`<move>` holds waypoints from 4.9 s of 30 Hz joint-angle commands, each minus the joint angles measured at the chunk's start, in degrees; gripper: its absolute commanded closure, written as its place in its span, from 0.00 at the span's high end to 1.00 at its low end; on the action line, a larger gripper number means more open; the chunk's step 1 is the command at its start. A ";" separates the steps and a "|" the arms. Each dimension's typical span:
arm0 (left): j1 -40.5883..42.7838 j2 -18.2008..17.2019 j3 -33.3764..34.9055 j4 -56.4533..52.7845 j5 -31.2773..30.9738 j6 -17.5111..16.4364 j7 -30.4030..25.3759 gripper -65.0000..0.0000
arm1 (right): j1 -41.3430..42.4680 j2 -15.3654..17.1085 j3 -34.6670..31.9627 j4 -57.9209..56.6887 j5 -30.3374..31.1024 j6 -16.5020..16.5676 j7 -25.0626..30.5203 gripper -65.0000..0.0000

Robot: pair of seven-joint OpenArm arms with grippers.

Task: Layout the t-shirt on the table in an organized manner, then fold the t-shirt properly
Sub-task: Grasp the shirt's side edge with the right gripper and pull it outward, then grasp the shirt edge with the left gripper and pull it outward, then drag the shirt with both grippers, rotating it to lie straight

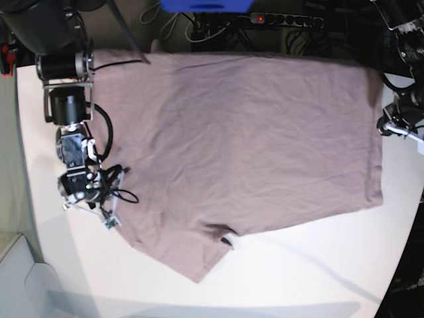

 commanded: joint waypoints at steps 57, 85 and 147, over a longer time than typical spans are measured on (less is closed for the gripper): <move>-32.58 -1.58 16.03 -31.64 26.50 -0.10 -14.72 0.00 | -19.26 -1.75 0.23 37.37 -1.17 0.37 -13.42 0.00; 1.18 0.79 1.53 -5.01 11.91 -0.01 -1.27 0.00 | -7.22 -1.75 0.23 9.50 -1.08 0.63 -2.43 0.00; 3.38 1.14 0.56 -5.01 11.03 -0.10 -5.49 0.00 | -12.50 -0.96 0.32 14.25 -1.17 0.55 -5.68 0.00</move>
